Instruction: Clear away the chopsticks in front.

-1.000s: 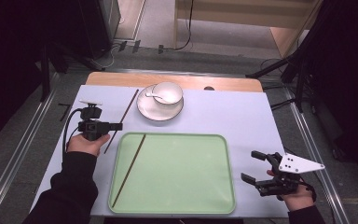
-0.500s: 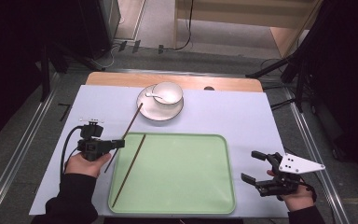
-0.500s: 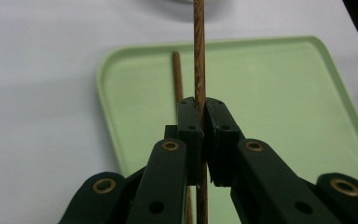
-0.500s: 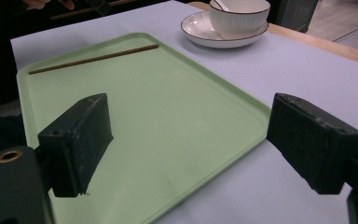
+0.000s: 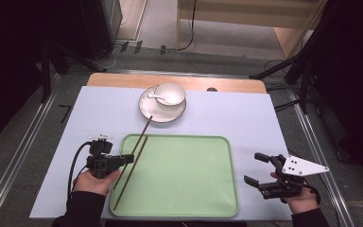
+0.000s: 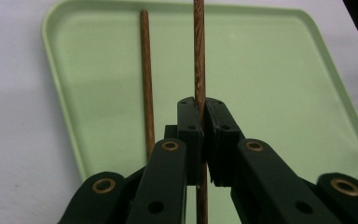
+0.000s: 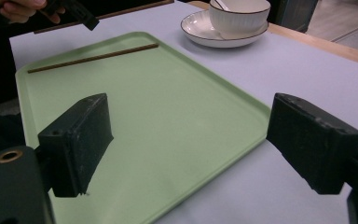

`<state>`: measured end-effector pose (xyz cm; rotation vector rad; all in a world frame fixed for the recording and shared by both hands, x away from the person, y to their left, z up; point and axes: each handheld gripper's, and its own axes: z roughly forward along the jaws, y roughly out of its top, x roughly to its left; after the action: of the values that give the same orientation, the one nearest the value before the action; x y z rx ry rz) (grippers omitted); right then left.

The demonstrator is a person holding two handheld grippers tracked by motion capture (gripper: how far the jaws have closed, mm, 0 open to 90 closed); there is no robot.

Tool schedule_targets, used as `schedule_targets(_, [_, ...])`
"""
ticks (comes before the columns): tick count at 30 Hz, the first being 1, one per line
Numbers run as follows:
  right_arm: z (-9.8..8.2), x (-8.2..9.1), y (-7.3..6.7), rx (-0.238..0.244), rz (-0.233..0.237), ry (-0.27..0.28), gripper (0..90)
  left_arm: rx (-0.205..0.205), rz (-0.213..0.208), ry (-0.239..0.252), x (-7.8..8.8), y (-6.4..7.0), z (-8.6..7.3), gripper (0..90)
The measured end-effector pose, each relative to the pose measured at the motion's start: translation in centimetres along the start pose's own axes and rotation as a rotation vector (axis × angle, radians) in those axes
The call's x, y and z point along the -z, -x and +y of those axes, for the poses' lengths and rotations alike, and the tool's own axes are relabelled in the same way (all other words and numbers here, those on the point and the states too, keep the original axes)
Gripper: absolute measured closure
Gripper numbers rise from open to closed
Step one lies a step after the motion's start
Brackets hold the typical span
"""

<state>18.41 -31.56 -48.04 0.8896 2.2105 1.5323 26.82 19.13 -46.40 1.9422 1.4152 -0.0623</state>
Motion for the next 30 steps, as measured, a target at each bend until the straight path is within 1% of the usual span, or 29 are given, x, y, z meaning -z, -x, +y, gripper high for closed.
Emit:
schedule_targets(2, [0.0,0.0,0.0,0.001,0.0,0.001,14.7,-0.003,0.003,-0.005,-0.1,0.1,-0.2,86.4])
schedule_targets(3, [0.0,-0.1,0.1,0.003,0.002,-0.001,14.7,-0.003,0.003,-0.014,-0.5,0.4,-0.7,86.4])
schedule_targets(7, [0.0,-0.2,0.2,0.002,0.006,-0.001,14.7,-0.005,0.018,-0.054,-1.5,0.4,-1.4,86.3])
schedule_targets(8, [0.0,-0.2,0.2,0.002,0.006,-0.001,14.7,-0.005,0.018,-0.054,-1.5,0.4,-1.4,86.3])
schedule_targets(10, [0.1,-0.3,0.2,0.006,0.012,-0.004,14.7,0.005,0.024,-0.073,-2.1,0.5,-1.8,86.3])
schedule_targets(11, [0.0,-0.3,0.2,0.007,0.012,-0.005,14.7,0.004,0.025,-0.082,-2.3,0.5,-2.0,86.3])
schedule_targets(12, [0.0,-0.3,0.2,0.007,0.012,-0.005,14.7,0.004,0.025,-0.082,-2.3,0.5,-2.0,86.3])
schedule_targets(13, [0.1,-0.3,0.2,0.006,0.012,-0.002,14.7,0.0,0.022,-0.097,-2.5,0.7,-2.3,86.3])
schedule_targets(15, [0.1,-0.3,0.2,0.005,0.013,0.0,14.7,0.004,0.022,-0.103,-2.6,0.8,-2.5,86.2])
schedule_targets(16, [0.1,-0.4,0.2,0.012,0.016,-0.002,14.7,0.004,0.026,-0.108,-2.6,0.9,-2.9,86.3])
schedule_targets(21, [0.2,-0.4,0.1,0.015,0.019,-0.004,14.7,0.009,0.049,-0.144,-2.9,0.8,-3.6,86.2])
schedule_targets(24, [0.2,-0.4,0.0,0.015,0.022,-0.003,14.7,-0.004,0.074,-0.161,-3.3,0.8,-3.7,86.2])
schedule_targets(26, [0.2,-0.4,-0.1,0.017,0.021,-0.004,14.7,-0.003,0.076,-0.156,-3.3,0.7,-3.7,86.2])
schedule_targets(28, [0.3,-0.4,-0.1,0.02,0.022,-0.003,14.7,-0.002,0.09,-0.154,-3.1,0.6,-3.8,86.1])
schedule_targets(30, [0.3,-0.4,-0.2,0.02,0.022,-0.005,14.7,-0.007,0.121,-0.152,-2.9,0.6,-3.7,85.8])
